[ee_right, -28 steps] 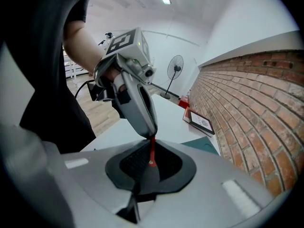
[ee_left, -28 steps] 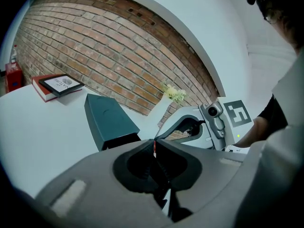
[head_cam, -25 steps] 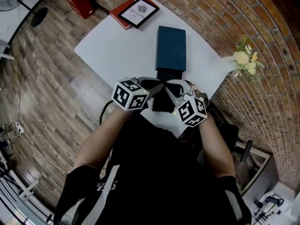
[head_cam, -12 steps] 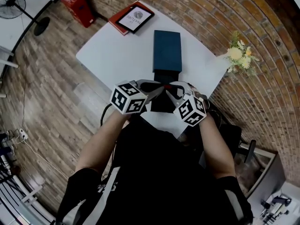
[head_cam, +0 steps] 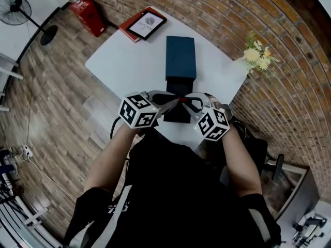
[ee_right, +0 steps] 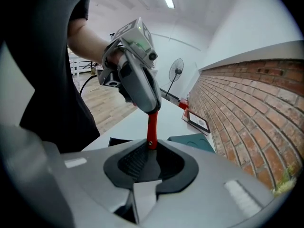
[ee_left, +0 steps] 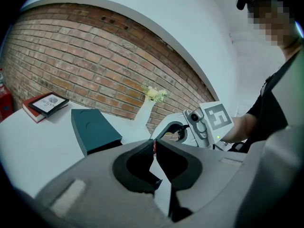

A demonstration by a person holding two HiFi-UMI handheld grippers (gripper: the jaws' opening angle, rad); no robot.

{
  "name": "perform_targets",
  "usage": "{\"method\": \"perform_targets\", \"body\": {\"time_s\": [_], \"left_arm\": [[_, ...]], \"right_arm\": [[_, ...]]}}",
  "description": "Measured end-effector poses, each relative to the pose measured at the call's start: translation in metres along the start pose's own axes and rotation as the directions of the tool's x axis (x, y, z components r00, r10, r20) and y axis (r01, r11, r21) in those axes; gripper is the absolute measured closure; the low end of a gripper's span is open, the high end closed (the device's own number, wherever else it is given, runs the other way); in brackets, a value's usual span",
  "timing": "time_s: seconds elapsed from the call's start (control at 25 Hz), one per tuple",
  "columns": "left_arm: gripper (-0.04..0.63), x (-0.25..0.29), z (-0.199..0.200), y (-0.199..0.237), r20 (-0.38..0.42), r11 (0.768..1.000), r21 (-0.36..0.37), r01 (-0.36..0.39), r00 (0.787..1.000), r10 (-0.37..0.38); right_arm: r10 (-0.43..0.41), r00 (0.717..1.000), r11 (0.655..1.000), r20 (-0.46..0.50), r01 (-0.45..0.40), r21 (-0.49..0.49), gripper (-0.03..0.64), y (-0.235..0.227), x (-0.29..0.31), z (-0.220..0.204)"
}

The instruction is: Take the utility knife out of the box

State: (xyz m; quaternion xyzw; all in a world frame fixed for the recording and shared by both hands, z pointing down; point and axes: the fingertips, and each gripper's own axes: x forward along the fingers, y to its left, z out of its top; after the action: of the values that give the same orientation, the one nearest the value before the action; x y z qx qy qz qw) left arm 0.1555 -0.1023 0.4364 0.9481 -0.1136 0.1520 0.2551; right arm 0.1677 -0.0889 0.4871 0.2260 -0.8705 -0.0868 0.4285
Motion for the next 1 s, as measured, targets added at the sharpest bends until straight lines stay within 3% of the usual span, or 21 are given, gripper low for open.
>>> {"method": "perform_targets", "body": {"time_s": [0.24,0.64,1.0], "left_arm": [[0.565,0.003,-0.001,-0.009,-0.039,0.999,0.053,-0.011,0.999,0.013],[0.567,0.014,-0.001,-0.025,-0.056,0.998,0.069,0.003,0.998,0.001],[0.578,0.007,0.009,-0.028,-0.009,0.996,0.056,-0.075,0.997,0.076]], "right_arm": [[-0.002,1.0,1.0,0.006,0.002,-0.027,0.563,0.004,-0.01,-0.001],[-0.028,0.998,0.997,0.054,0.032,-0.077,0.563,0.006,-0.022,0.013],[-0.112,0.987,0.993,0.117,0.107,0.05,0.545,-0.003,-0.035,0.009]]}}
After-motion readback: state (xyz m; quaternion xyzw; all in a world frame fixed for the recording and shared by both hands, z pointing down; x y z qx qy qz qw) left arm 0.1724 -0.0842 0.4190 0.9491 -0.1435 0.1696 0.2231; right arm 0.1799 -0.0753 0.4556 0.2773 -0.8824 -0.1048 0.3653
